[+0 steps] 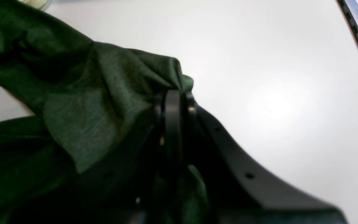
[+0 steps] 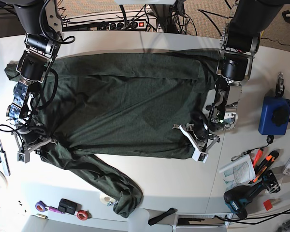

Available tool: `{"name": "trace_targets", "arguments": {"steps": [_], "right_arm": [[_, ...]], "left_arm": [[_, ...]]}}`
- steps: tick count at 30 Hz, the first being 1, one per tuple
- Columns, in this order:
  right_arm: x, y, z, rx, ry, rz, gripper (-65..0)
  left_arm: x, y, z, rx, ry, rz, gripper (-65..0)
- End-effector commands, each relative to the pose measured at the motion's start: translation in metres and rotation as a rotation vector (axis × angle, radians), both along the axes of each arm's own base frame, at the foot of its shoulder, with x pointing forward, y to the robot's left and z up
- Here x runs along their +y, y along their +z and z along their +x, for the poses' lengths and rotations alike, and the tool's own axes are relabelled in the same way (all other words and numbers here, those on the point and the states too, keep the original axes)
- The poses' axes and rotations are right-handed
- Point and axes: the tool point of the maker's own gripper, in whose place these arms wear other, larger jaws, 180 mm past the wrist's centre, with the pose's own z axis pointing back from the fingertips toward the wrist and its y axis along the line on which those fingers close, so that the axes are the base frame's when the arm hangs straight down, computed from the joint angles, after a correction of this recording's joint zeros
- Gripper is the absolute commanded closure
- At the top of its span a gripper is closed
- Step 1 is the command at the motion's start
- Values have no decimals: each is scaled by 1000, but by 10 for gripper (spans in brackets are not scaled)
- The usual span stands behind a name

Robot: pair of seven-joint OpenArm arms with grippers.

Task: Layout the t-shirt on the table in an organized manner, then fold the t-shirt properly
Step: 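Lower the left gripper along the shirt side and grasp the hem edge, then hold both shirt sides and pull them taut to straighten the body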

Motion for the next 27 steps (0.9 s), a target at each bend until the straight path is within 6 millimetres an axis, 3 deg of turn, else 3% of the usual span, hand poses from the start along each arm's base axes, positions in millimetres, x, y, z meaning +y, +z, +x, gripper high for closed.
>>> {"name": "trace_targets", "arguments": {"steps": [1,3,5,11,18,27], "right_arm": [[-10,29,11,-74,-14,-21,-114],[-10,29,11,-74,-14,-21,-251],[-10,29,11,-76,-14,-21,-303],[-18,34,10,-89,-31,-34,-303],[-58,36,-1,-63,-192,-111,-303],[-37,4,4,-83,-118,13,-303]], "left_arm": [[19,-22,-12,91,2,108,0],[21,-23,-12,91,2,109,0],[24,-23,-12,92,4,115,0],[27,-23,-12,92,7,120,0],[26,-23,-12,90,8,114,0],[24,-22,-12,85,8,110,0]]}}
